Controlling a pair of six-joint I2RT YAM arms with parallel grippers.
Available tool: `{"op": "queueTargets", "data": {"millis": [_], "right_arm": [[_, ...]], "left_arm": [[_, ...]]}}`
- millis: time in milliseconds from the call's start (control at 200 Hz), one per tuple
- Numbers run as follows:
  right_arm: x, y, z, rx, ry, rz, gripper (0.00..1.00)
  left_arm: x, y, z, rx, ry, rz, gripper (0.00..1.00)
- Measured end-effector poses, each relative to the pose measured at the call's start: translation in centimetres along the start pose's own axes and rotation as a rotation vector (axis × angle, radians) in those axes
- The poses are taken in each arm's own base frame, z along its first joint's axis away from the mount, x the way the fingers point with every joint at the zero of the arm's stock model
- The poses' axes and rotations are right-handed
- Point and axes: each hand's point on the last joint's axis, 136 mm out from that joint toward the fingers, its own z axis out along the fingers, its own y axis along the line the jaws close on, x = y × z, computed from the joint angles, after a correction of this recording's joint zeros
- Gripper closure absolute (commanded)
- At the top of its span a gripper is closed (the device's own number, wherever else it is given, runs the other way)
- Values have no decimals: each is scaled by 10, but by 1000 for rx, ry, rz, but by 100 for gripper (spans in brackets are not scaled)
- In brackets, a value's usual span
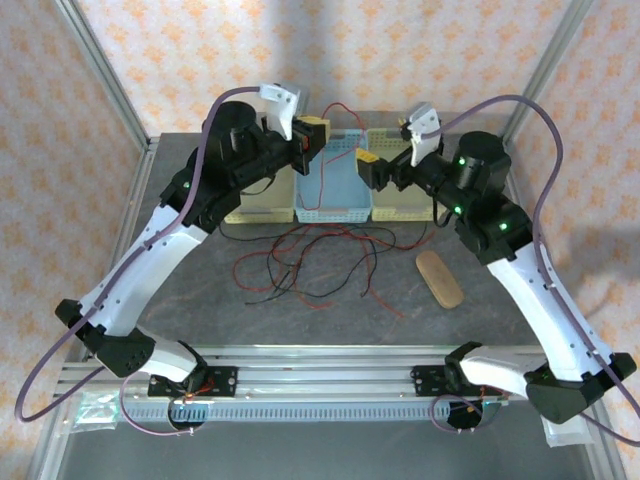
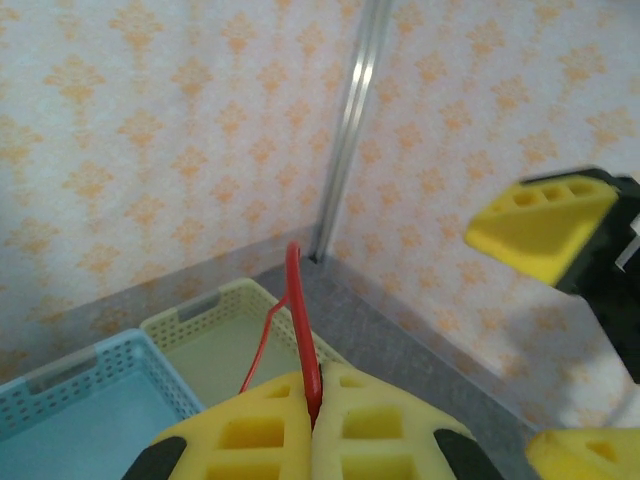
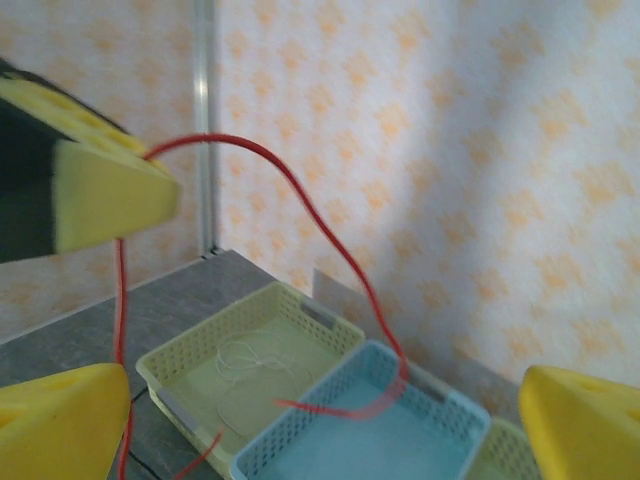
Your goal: Untangle the cables
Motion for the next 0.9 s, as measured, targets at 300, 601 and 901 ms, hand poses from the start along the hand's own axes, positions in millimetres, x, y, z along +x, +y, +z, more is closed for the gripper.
{"op": "queueTargets", "data": {"millis": [300,601,901], "right_arm": [[-21,37,4,-133,-124,-229,0],[-28,40,22,-133,-130,-293,0],[-28,56,33,-216,-119,-269,0]], "left_arm": [[5,-29,-6,162,42,55,100],[4,-30,-9,187,40,62,100],[1,-27,-17,177,22,75,100]]}}
